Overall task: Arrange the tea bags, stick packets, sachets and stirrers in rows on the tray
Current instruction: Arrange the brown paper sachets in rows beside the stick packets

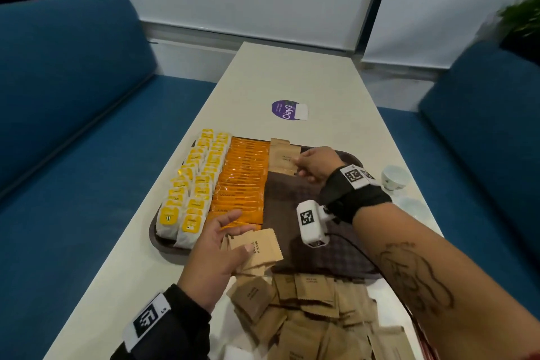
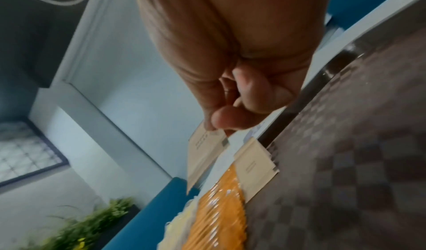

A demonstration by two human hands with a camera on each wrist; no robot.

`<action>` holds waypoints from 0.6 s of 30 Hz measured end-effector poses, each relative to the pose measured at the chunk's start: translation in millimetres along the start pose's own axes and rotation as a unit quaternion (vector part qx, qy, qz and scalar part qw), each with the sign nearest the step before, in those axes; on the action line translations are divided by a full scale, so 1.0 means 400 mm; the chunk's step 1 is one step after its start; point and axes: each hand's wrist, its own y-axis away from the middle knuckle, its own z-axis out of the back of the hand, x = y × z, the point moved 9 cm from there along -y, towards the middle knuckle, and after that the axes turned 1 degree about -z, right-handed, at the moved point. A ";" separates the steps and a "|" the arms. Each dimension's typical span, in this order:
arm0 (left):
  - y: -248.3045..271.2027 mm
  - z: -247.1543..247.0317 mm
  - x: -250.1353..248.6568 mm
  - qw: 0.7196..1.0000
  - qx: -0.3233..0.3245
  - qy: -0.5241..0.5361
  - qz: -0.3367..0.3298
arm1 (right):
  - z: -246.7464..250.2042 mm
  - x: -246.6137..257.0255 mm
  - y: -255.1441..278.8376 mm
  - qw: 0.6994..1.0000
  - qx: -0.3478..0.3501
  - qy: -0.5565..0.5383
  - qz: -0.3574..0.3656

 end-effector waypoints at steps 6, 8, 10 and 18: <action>-0.019 0.003 0.013 1.000 -0.013 -0.019 0.004 | -0.033 -0.021 -0.117 0.989 0.024 0.134 -0.055; -0.024 0.005 0.014 1.000 -0.017 -0.021 0.003 | -0.051 -0.035 -0.154 0.983 0.036 0.162 -0.072; -0.029 0.007 0.015 1.000 -0.019 -0.021 0.002 | -0.072 -0.053 -0.177 0.975 0.056 0.188 -0.104; -0.033 0.015 0.020 0.999 -0.020 -0.031 0.001 | -0.069 -0.078 -0.240 0.974 -0.004 0.204 -0.101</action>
